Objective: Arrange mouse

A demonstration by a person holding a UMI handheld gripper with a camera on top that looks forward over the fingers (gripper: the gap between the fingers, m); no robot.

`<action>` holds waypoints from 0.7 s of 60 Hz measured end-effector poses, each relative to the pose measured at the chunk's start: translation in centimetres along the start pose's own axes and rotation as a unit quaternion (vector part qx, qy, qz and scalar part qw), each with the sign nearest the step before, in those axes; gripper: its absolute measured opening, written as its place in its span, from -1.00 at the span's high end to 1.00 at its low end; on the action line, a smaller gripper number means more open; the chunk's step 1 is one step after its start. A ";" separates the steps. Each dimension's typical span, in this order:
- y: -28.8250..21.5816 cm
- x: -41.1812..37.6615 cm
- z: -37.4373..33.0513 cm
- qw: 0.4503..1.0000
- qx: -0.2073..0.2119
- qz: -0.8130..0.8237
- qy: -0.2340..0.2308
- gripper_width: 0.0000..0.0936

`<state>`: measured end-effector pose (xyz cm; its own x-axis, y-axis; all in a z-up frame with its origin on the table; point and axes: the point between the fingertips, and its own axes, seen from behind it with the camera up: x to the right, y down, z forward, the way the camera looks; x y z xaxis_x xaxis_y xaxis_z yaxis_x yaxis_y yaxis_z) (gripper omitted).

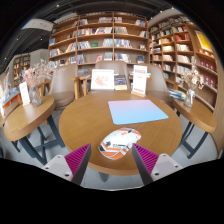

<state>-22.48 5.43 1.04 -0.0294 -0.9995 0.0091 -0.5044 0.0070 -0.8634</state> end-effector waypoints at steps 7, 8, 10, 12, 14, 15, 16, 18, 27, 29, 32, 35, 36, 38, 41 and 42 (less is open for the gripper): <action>-0.5 0.2 1.4 1.000 -0.001 0.002 0.000 -0.80; -0.6 0.2 1.6 1.000 -0.001 0.002 -0.001 -0.80; -0.8 0.2 1.9 1.000 -0.001 0.004 -0.002 -0.80; -0.9 0.4 2.2 1.000 -0.001 0.004 0.000 -0.81; -1.0 0.6 2.5 1.000 -0.002 0.005 0.002 -0.81; -1.1 0.6 2.6 1.000 -0.002 0.006 0.001 -0.81; -1.1 0.6 2.8 1.000 -0.002 0.007 0.000 -0.81; -1.3 0.7 3.0 1.000 -0.003 0.008 -0.001 -0.81; -1.9 0.7 4.3 1.000 -0.006 0.008 -0.004 -0.82; -2.0 0.8 4.3 1.000 -0.008 0.007 -0.005 -0.83; -2.1 0.8 4.6 1.000 -0.010 0.005 -0.007 -0.82; -2.3 0.7 5.1 1.000 -0.013 0.003 -0.007 -0.82; -2.3 0.7 5.2 1.000 -0.014 0.003 -0.007 -0.82; -2.4 0.7 5.3 1.000 -0.016 0.003 -0.008 -0.82; -2.5 0.7 5.7 1.000 -0.020 0.004 -0.008 -0.82; -2.5 0.7 5.9 1.000 -0.022 0.004 -0.007 -0.82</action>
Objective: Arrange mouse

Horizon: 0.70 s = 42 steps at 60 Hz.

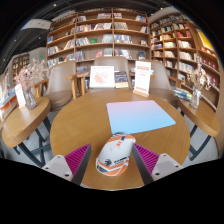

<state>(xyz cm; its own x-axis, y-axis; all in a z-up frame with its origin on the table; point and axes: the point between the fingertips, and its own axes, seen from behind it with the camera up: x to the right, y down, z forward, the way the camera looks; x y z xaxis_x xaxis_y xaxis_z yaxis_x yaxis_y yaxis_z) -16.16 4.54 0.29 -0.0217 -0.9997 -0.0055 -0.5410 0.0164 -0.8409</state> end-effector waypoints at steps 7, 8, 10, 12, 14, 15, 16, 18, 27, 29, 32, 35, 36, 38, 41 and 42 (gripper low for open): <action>0.2 0.4 0.9 1.000 -0.014 0.005 0.015 -0.82; 0.2 0.4 1.0 1.000 -0.015 0.005 0.017 -0.82; 0.4 0.5 1.2 1.000 -0.016 0.004 0.021 -0.82; 0.4 0.5 1.4 1.000 -0.016 0.003 0.023 -0.82; 0.5 0.5 1.5 1.000 -0.016 0.002 0.026 -0.82; 0.5 0.5 1.6 1.000 -0.016 0.001 0.027 -0.81; 0.4 0.6 1.6 0.999 -0.017 0.001 0.028 -0.82; 0.4 0.6 1.7 0.999 -0.017 -0.001 0.030 -0.82; 0.2 0.3 2.1 0.999 -0.016 0.004 0.028 -0.80; 0.2 0.2 2.2 1.000 -0.016 0.003 0.025 -0.80; 0.1 -0.1 2.3 1.000 -0.016 0.000 0.020 -0.80; 0.0 -0.4 2.4 1.000 -0.016 -0.004 0.014 -0.80; -0.1 -0.6 2.4 1.000 -0.016 -0.005 0.011 -0.79; -0.1 -0.8 2.5 1.000 -0.016 -0.007 0.005 -0.78; -0.2 -1.0 2.6 1.000 -0.015 -0.011 0.001 -0.76; -0.2 -1.1 2.7 1.000 -0.015 -0.013 0.000 -0.75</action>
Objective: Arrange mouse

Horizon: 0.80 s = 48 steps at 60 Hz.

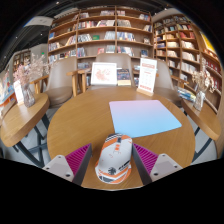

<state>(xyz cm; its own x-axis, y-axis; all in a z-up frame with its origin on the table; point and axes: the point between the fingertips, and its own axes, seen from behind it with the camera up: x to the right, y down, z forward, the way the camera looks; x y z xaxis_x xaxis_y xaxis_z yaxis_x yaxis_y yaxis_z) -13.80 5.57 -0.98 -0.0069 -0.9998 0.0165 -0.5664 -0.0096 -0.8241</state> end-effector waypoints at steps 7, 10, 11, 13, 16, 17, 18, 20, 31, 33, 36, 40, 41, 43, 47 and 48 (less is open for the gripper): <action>-0.2 -0.3 0.3 1.000 0.006 -0.007 -0.007 -0.45; -0.3 -0.2 0.4 1.000 0.008 -0.009 -0.004 -0.11; -0.4 -0.3 0.4 1.000 0.010 -0.006 -0.007 -0.10; -0.3 -0.4 0.5 1.000 0.008 -0.005 -0.010 -0.03; -0.5 -0.4 0.5 1.000 0.005 -0.009 -0.012 0.02; -0.5 -0.4 0.5 1.000 0.005 -0.008 -0.013 0.04; -0.6 -0.4 0.4 1.000 0.004 -0.007 -0.014 0.04; -0.8 -0.5 0.0 1.000 0.002 -0.005 -0.019 0.06; -8.1 1.4 -2.8 0.998 0.042 0.019 -0.035 0.06; -10.1 2.1 -2.7 0.998 0.053 0.017 -0.033 0.06; -12.9 3.7 -1.8 0.997 0.072 0.013 -0.019 0.05; -15.2 5.7 0.8 0.997 0.075 0.007 -0.005 0.06; -15.5 6.3 1.2 0.997 0.072 0.010 -0.002 0.06; -16.2 7.0 2.8 0.997 0.071 0.013 0.002 0.06; -17.3 8.5 6.0 0.997 0.073 0.008 0.009 0.06; -17.2 9.0 6.8 0.998 0.069 0.003 0.014 0.05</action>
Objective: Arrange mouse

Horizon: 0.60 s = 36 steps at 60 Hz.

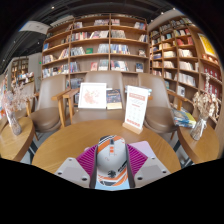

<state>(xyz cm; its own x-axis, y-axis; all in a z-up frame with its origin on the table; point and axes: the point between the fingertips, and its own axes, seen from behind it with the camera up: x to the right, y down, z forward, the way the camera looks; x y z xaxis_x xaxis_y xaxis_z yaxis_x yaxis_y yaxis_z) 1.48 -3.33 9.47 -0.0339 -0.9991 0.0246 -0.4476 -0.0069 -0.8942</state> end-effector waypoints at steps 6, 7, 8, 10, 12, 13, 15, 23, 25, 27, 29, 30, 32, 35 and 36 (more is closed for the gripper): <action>2.5 1.2 3.9 0.999 -0.033 0.005 0.002 0.06; 3.1 1.4 4.3 0.999 -0.041 0.006 0.001 0.06; 3.6 1.5 4.7 0.999 -0.048 0.008 0.000 0.06; 4.8 1.8 5.4 0.998 -0.061 0.012 0.000 0.06; 5.9 2.1 6.1 0.997 -0.071 0.017 0.002 0.06; 6.4 2.2 6.1 0.997 -0.074 0.018 0.002 0.06; 7.0 2.6 6.2 0.997 -0.076 0.016 0.005 0.05; 8.6 2.9 6.5 0.997 -0.082 0.012 0.008 -0.21; 8.1 3.2 6.1 0.997 -0.077 0.013 0.016 -0.50; 7.7 3.7 5.8 0.997 -0.069 0.010 0.029 -0.78; 7.2 3.9 5.2 0.997 -0.064 0.008 0.036 -0.83; 6.9 3.9 4.7 0.997 -0.061 0.009 0.038 -0.80; 6.4 4.1 3.6 0.998 -0.056 0.012 0.041 -0.79; 5.7 4.0 1.6 0.998 -0.052 0.012 0.042 -0.84; 5.5 3.9 0.7 0.998 -0.050 0.012 0.041 -0.85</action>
<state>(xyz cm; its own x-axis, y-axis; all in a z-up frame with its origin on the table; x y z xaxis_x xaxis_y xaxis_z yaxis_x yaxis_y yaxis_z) -0.48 -7.35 4.29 -0.1173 -0.9921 0.0436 -0.5329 0.0258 -0.8458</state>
